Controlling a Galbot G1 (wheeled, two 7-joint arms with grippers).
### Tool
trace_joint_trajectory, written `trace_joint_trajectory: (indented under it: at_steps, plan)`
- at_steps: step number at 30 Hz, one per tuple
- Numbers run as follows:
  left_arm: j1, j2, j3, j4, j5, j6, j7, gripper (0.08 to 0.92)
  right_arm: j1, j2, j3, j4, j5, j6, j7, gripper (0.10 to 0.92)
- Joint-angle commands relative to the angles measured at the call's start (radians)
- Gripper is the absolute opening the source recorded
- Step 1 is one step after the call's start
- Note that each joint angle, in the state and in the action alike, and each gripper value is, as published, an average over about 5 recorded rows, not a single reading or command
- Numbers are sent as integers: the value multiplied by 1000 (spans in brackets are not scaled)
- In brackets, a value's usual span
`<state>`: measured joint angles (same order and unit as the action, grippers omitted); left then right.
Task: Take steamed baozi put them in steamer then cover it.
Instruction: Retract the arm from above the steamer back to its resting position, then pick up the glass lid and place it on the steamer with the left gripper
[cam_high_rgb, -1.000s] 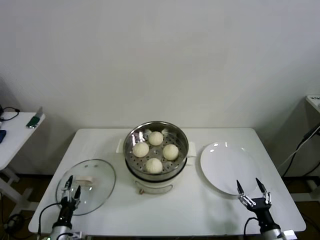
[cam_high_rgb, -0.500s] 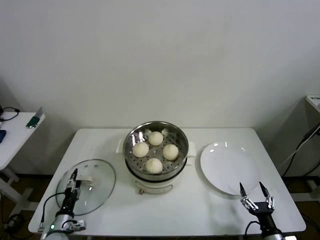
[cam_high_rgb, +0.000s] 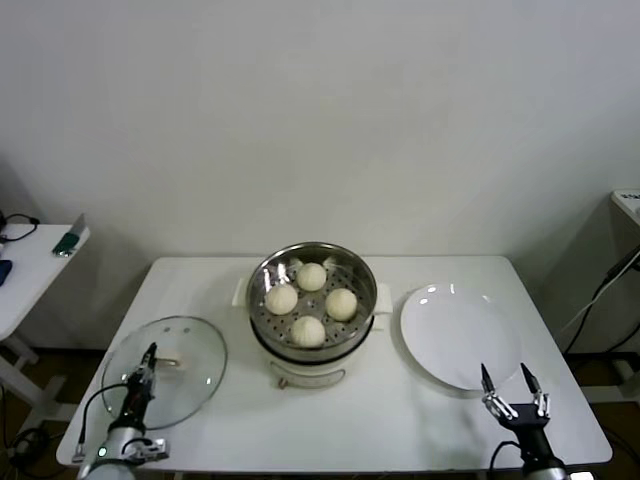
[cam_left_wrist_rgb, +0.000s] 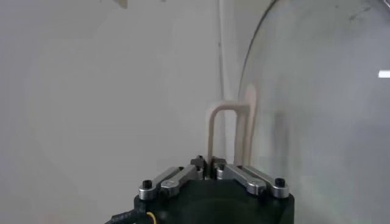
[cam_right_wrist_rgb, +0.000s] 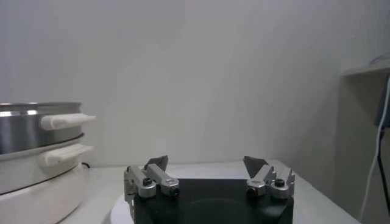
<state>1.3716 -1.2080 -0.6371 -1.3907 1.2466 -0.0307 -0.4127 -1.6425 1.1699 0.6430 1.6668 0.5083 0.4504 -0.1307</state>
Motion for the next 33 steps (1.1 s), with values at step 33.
trace_joint_trajectory:
  at_steps: [33]
  plan:
    - [-296,5,628,-720,136,816,672,145,36,11,-19,-27,-92,-7,63,823]
